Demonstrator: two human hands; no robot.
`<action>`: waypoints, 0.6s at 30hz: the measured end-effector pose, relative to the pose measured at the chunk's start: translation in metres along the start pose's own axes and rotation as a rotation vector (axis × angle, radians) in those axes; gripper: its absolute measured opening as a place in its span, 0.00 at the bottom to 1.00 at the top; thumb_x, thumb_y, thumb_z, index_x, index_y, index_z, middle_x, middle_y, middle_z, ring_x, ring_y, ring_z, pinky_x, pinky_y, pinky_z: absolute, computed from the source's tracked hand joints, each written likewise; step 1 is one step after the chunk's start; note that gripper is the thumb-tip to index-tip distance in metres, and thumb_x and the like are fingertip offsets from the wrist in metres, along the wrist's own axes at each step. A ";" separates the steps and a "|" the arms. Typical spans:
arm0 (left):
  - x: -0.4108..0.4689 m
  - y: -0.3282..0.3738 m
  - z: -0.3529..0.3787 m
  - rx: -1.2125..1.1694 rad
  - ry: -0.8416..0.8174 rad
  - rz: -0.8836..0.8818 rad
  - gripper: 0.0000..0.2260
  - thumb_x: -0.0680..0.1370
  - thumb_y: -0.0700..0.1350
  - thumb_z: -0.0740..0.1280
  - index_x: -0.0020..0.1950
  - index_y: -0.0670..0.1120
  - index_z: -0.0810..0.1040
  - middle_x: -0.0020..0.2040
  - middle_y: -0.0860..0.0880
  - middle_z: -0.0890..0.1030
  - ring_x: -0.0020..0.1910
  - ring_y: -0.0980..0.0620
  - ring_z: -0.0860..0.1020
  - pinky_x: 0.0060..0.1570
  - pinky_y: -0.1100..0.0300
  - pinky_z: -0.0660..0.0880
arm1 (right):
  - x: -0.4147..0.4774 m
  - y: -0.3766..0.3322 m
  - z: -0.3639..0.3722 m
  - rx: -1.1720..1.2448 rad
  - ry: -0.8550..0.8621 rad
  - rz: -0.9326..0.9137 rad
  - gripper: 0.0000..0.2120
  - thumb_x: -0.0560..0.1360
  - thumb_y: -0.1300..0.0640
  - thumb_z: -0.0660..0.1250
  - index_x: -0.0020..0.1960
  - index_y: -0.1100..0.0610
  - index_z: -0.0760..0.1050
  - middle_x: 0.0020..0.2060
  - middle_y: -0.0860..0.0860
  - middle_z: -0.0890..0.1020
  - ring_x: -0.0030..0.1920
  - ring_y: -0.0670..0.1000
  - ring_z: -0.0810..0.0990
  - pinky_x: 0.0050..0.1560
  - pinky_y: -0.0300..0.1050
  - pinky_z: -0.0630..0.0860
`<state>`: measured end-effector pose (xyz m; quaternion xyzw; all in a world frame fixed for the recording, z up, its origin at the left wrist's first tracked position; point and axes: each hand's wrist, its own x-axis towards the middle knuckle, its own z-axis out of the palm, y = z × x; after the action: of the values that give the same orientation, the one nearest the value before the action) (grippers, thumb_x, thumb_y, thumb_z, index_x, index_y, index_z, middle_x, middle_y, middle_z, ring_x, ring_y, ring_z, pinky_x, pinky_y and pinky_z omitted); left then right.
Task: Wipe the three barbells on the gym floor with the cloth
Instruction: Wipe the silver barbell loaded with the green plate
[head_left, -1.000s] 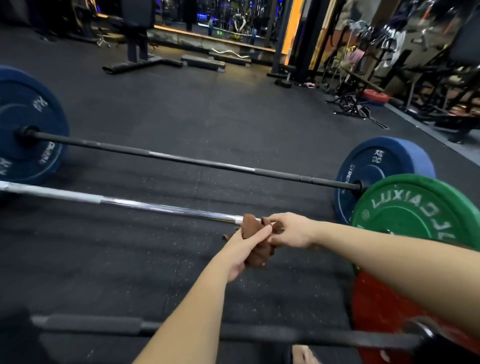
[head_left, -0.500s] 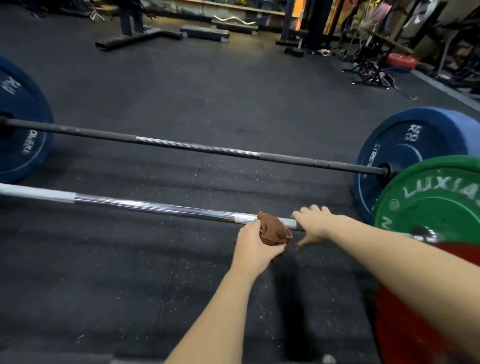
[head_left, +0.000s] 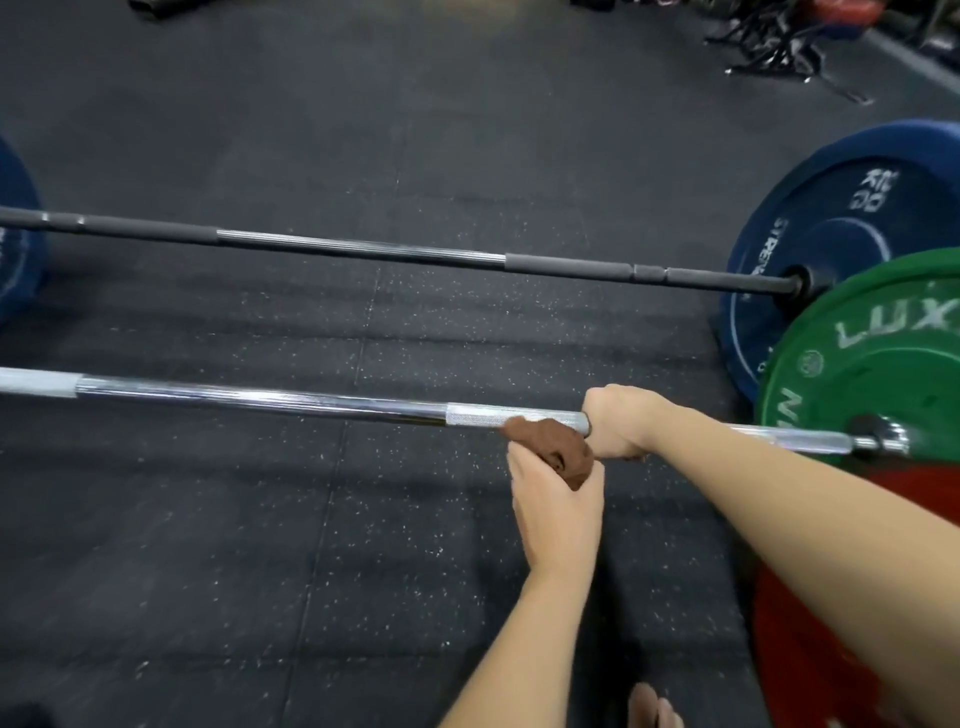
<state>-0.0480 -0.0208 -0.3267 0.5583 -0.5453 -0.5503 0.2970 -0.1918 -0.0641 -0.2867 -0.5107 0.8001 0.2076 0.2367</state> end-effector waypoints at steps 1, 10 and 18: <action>0.002 -0.001 -0.002 0.039 0.007 0.040 0.21 0.74 0.54 0.73 0.57 0.55 0.62 0.55 0.53 0.76 0.54 0.49 0.77 0.52 0.50 0.76 | 0.001 0.001 0.002 -0.013 0.037 -0.009 0.12 0.72 0.48 0.64 0.36 0.56 0.74 0.29 0.51 0.82 0.30 0.54 0.80 0.35 0.44 0.78; 0.025 0.001 -0.038 0.078 0.219 0.230 0.19 0.79 0.53 0.70 0.59 0.55 0.60 0.55 0.50 0.70 0.49 0.48 0.76 0.48 0.44 0.79 | -0.003 0.002 0.011 -0.030 0.174 0.002 0.09 0.73 0.46 0.65 0.41 0.51 0.75 0.38 0.49 0.77 0.37 0.52 0.78 0.40 0.46 0.74; 0.014 0.011 -0.014 0.168 0.146 0.154 0.19 0.80 0.50 0.71 0.63 0.49 0.64 0.55 0.48 0.66 0.50 0.42 0.77 0.49 0.49 0.77 | -0.007 -0.001 0.019 -0.043 0.288 0.028 0.11 0.73 0.44 0.64 0.39 0.50 0.71 0.37 0.49 0.75 0.39 0.56 0.78 0.40 0.47 0.72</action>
<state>-0.0408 -0.0399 -0.3178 0.5763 -0.6076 -0.4361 0.3294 -0.1848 -0.0488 -0.2974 -0.5288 0.8282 0.1527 0.1053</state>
